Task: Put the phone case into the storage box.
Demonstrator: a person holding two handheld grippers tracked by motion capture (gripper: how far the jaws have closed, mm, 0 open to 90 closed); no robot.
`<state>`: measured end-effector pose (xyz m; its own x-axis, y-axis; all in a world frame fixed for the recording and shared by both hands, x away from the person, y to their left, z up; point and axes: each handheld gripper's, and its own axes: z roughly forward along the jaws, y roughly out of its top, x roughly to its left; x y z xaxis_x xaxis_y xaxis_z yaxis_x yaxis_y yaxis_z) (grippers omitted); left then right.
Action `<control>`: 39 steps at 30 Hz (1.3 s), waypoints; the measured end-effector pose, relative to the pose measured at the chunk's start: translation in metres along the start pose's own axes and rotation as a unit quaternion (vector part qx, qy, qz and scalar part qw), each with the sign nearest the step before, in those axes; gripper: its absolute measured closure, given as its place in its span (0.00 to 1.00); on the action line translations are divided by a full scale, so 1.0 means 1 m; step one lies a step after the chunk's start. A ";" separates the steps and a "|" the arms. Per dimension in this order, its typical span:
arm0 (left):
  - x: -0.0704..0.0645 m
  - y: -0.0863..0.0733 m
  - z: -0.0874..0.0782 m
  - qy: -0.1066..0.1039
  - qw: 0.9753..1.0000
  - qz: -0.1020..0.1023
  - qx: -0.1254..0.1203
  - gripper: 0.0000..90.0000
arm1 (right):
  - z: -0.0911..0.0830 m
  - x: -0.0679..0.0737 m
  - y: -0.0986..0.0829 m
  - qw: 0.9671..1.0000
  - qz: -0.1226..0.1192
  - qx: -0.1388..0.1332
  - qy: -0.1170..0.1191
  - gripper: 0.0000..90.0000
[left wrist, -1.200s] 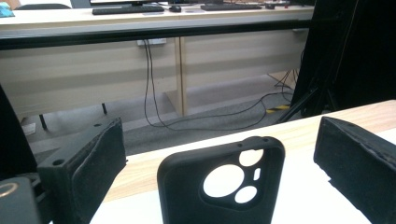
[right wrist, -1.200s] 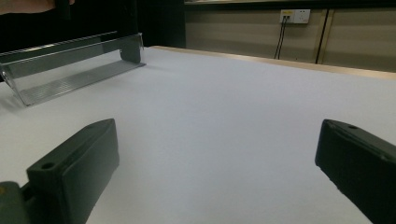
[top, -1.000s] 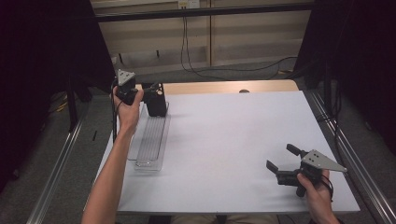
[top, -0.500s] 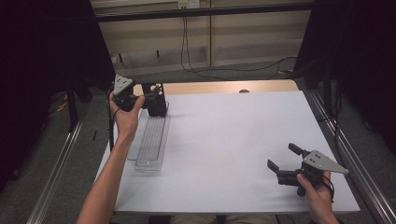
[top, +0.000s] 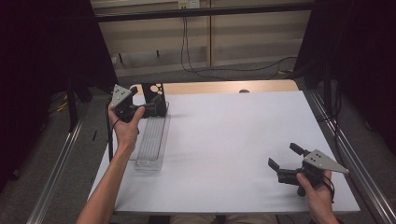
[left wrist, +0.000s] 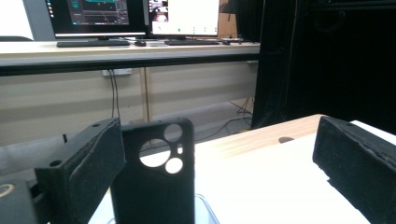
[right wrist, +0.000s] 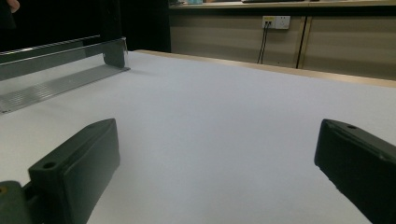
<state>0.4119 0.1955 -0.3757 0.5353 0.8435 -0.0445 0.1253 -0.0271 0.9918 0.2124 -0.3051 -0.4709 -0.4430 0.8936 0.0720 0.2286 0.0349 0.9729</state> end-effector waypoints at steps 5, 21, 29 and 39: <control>-0.006 -0.005 -0.006 -0.007 1.000 0.003 0.000 0.03 | 0.000 0.000 0.000 1.000 0.003 -0.005 -0.004 0.00; -0.028 -0.028 -0.032 -0.023 1.000 -0.001 0.007 0.05 | -0.001 0.001 0.000 1.000 0.005 -0.002 0.002 0.00; -0.034 -0.037 -0.049 -0.022 1.000 0.001 0.004 0.04 | -0.001 0.001 0.000 1.000 0.002 -0.002 0.004 0.00; -0.040 -0.041 -0.073 -0.030 0.999 0.020 0.002 0.03 | -0.002 0.000 0.000 1.000 0.000 -0.003 0.003 0.00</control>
<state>0.3247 0.2019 -0.4062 0.5890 0.8081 -0.0125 0.1063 -0.0621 0.9924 0.2110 -0.3054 -0.4702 -0.4478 0.8911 0.0737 0.2241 0.0321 0.9740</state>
